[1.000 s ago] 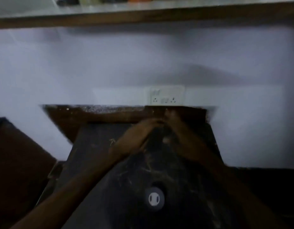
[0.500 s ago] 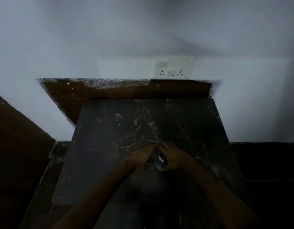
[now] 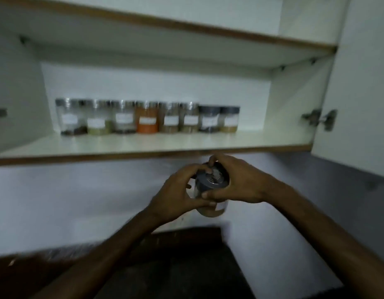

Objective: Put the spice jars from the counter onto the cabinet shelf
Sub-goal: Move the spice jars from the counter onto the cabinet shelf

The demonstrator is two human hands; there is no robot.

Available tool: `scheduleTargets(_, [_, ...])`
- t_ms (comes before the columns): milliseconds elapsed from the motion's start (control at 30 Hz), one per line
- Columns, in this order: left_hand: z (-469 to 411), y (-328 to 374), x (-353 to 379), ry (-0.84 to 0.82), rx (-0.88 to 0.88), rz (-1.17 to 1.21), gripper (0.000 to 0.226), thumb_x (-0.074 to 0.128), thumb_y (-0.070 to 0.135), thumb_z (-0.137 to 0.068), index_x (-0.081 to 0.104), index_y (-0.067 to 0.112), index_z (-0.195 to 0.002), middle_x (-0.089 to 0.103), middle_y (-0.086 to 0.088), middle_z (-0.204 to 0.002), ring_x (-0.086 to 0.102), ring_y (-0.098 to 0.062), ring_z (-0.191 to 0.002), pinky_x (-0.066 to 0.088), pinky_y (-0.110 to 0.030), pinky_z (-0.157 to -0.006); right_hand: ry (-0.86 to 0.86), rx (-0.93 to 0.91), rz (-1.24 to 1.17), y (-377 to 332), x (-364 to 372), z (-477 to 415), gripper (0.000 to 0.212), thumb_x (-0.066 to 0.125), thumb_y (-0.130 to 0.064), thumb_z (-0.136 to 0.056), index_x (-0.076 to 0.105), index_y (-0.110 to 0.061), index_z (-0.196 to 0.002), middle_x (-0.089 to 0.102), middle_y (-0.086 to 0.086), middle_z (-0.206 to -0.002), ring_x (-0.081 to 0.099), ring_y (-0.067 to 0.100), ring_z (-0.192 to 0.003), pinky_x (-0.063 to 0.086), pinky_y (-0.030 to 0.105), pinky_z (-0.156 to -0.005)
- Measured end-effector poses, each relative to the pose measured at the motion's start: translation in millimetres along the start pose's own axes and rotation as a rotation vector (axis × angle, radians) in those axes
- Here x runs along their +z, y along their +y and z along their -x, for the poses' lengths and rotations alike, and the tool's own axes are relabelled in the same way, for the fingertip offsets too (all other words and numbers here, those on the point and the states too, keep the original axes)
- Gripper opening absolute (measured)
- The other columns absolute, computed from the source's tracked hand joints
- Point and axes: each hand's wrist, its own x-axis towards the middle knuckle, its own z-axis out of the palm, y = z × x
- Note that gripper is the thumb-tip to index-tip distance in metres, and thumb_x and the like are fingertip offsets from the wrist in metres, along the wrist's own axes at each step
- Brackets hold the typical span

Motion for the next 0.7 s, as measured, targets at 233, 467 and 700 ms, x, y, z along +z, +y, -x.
scheduleTargets(233, [-185.9,51.4,-18.7,-0.064,0.150,0.081,0.054,0.086,0.018,-0.069,0.058,0.020,-0.116,0.064,0.008,-0.121,0.064,-0.006,-0.108,0.057,-0.024,-0.083,0.109,0.039,0.031,41.8,-157.3,-49.2,0.060,0.078,-0.059,-0.069,0.050,-0.037,-0.118,0.061,-0.019,-0.111,0.061,0.000,-0.097,0.052,0.018,-0.077])
scheduleTargets(467, [-293.2,13.7,26.2,-0.164,0.058,0.166,0.057,0.086,0.014,-0.069,0.057,0.020,-0.117,0.062,0.003,-0.123,0.064,-0.015,-0.111,0.059,-0.030,-0.086,0.160,0.125,0.001,136.4,-199.7,-86.0,0.059,0.083,-0.042,-0.071,0.055,-0.029,-0.122,0.058,-0.014,-0.110,0.060,0.009,-0.097,0.052,0.019,-0.074])
scheduleTargets(700, [-357.0,-20.8,53.4,-0.225,0.062,-0.458,0.066,0.080,0.028,-0.078,0.047,0.023,-0.135,0.051,0.003,-0.141,0.051,-0.016,-0.125,0.048,-0.036,-0.101,0.181,0.260,0.082,231.3,-178.7,-121.2,0.063,0.077,-0.049,-0.076,0.055,-0.020,-0.127,0.060,-0.001,-0.115,0.057,0.013,-0.096,0.044,0.018,-0.069])
